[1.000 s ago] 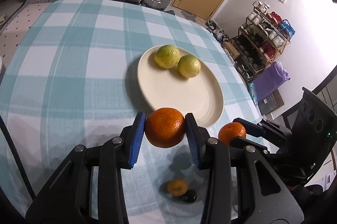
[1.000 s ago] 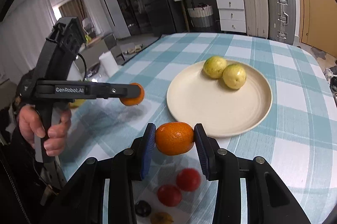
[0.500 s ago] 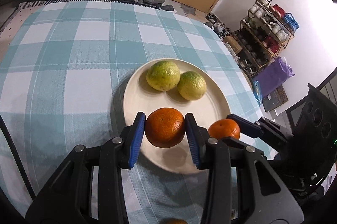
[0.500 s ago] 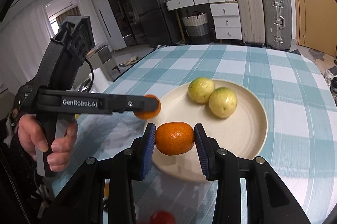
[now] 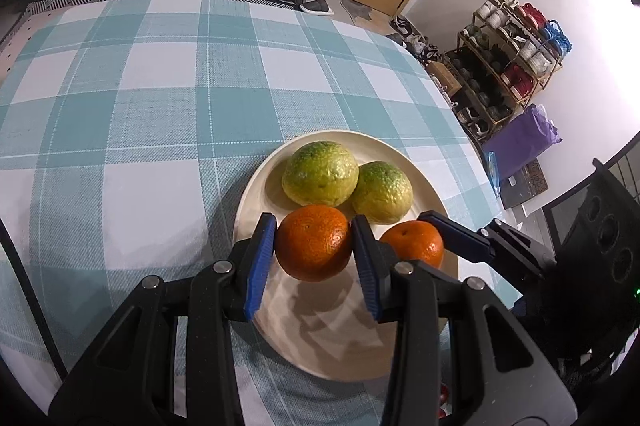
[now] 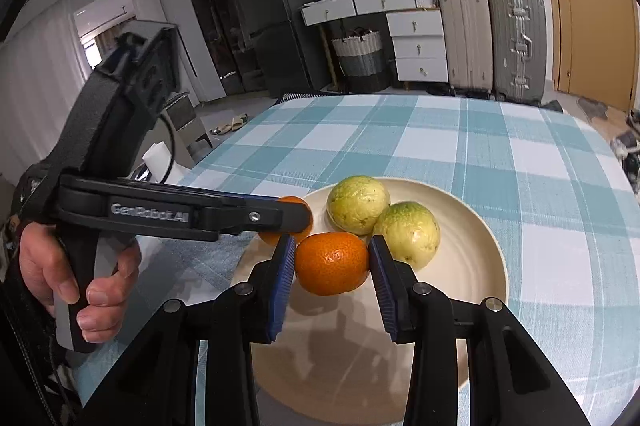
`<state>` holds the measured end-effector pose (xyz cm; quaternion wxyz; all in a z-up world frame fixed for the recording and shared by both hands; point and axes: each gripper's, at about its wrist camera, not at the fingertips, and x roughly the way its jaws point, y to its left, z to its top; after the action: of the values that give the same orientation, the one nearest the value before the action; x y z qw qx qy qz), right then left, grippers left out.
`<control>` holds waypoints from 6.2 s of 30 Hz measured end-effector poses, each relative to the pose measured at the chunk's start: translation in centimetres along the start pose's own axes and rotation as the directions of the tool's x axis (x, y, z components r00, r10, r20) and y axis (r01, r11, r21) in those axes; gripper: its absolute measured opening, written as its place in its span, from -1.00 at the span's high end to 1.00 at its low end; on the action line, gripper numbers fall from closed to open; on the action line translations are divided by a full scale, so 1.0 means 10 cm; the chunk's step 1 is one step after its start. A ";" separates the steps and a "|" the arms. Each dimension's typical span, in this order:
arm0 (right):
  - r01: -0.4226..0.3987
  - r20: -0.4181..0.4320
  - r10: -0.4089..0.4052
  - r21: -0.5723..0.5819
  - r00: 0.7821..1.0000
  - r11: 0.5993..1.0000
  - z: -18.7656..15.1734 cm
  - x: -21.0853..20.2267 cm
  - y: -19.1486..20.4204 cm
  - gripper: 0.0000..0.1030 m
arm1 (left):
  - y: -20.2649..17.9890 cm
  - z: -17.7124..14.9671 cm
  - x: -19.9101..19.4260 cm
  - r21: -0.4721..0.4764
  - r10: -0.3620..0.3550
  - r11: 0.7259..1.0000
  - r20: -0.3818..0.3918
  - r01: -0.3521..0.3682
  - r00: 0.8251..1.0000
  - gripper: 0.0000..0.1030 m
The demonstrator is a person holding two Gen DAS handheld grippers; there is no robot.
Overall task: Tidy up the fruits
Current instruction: 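Carry both oranges over the cream plate and lower them beside the citrus, then open both grippers to release the oranges and withdraw, then move both grippers back toward the remaining fruits, then grasp a red tomato with the right gripper and lift it, then grasp a dark plum with the left gripper while the right gripper holds the tomato, then carry the tomato and plum over the cream plate and lower them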
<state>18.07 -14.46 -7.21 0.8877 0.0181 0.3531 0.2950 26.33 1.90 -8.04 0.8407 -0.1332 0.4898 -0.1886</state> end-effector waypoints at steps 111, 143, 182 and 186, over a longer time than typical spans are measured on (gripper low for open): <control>0.008 -0.112 0.015 0.195 0.994 0.981 -1.23 -0.74 0.38 0.42 | -0.30 -2.22 -1.00 -0.044 0.205 0.978 0.059 -0.203 0.977 -0.97; 0.014 -0.056 -0.003 0.209 0.998 0.978 -1.27 -0.95 0.25 0.42 | -0.66 -2.25 -0.76 0.047 0.068 0.997 -0.037 -0.067 0.997 0.60; -0.068 -0.004 0.069 0.176 0.998 0.982 -0.98 -0.88 0.23 0.42 | -0.63 -1.49 -1.11 0.036 0.007 0.999 0.086 -0.010 0.996 0.60; -0.073 0.010 0.073 0.168 0.997 0.983 -0.84 -0.84 0.18 0.42 | -0.62 -1.24 -1.06 0.044 0.010 0.999 0.100 -0.015 0.995 0.60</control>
<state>6.91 -18.95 -7.90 0.8722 0.1065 0.3744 0.2964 9.60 0.63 -3.31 0.8681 -0.1205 0.4436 -0.1875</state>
